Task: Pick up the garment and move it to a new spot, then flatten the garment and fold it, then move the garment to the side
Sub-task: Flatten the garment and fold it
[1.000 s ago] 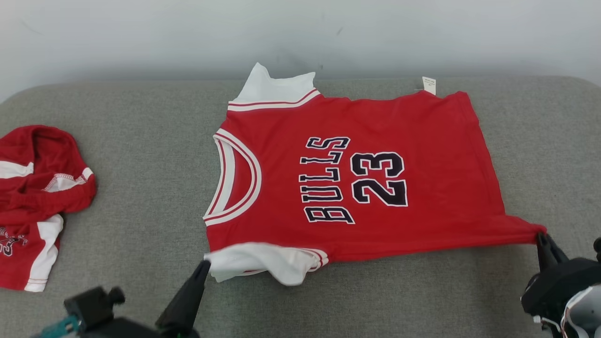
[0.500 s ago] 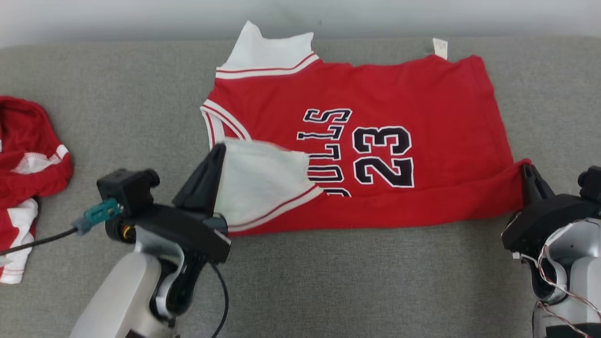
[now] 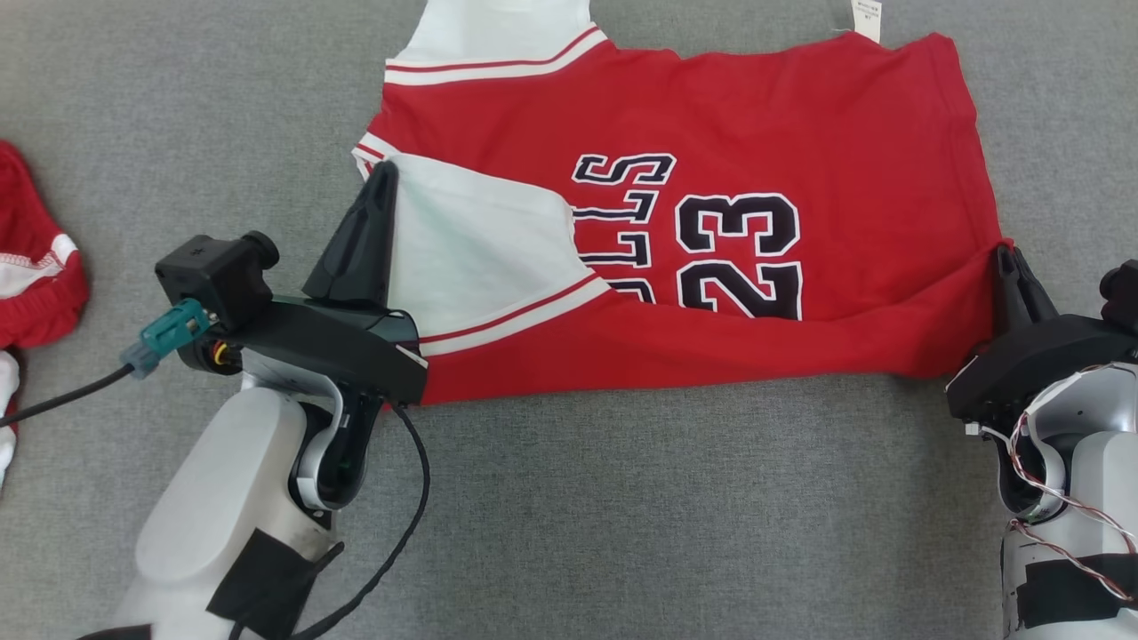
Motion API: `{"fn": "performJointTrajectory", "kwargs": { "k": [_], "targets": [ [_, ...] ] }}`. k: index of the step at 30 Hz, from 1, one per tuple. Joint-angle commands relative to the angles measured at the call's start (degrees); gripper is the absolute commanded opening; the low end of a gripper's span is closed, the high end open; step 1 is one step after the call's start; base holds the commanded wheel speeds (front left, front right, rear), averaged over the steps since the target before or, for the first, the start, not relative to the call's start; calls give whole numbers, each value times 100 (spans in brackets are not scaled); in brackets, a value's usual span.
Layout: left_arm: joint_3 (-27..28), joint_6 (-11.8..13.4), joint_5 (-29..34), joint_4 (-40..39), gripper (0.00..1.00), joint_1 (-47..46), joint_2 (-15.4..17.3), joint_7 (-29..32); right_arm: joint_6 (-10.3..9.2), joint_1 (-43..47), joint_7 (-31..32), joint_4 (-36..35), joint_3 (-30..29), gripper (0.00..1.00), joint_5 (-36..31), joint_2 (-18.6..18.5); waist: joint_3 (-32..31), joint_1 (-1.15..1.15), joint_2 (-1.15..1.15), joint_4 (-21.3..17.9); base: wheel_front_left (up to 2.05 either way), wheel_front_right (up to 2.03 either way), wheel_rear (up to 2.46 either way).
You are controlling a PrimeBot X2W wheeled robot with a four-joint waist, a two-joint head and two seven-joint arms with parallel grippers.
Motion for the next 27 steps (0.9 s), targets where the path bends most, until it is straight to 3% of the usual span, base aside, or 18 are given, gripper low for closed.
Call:
{"fn": "performJointTrajectory", "kwargs": {
  "k": [1,8,27],
  "targets": [
    [11,-1,22,32,0,-66,23,-29,3,-42,-32,10,1,0,11,-9,22,-2,-1,-20,0,0,0],
    [91,-9,34,152,0,-186,42,-130,3,-125,-463,-43,-140,0,-12,-3,115,-2,-1,-47,0,0,0],
    [-105,-39,307,905,0,-828,-104,-201,3,-532,-678,699,-382,0,-464,98,191,-2,-1,-79,0,0,0]
  ]
}}
